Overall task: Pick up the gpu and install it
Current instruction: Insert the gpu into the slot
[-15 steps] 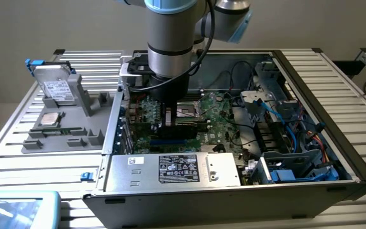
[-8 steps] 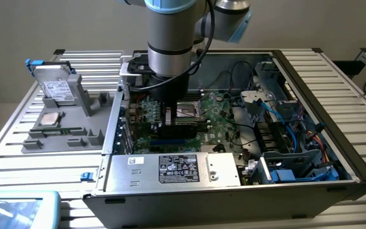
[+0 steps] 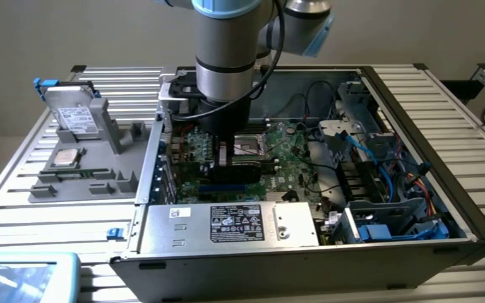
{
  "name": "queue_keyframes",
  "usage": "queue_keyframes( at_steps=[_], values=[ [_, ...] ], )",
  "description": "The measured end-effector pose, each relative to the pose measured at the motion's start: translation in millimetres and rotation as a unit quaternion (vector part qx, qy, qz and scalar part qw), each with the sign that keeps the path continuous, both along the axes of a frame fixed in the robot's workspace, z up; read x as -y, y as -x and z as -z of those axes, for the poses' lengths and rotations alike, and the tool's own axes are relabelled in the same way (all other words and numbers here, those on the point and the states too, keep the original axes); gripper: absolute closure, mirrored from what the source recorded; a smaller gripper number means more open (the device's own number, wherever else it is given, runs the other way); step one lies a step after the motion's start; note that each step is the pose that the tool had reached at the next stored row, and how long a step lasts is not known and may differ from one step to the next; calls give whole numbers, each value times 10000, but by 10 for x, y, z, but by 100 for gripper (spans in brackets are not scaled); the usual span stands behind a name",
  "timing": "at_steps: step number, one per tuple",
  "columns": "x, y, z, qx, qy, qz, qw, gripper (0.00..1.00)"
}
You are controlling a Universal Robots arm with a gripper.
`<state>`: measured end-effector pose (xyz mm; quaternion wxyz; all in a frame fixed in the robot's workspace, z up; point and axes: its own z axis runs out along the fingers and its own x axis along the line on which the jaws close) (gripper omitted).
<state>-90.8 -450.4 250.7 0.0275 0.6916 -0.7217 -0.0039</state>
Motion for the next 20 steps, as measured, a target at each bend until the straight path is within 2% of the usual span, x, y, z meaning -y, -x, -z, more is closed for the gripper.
queue_keyframes(
  at_steps=[4,20],
  values=[
    [0,0,1,-21,0,0,10000,72],
    [-1,2,35,-23,1,0,10000,72]
  ],
)
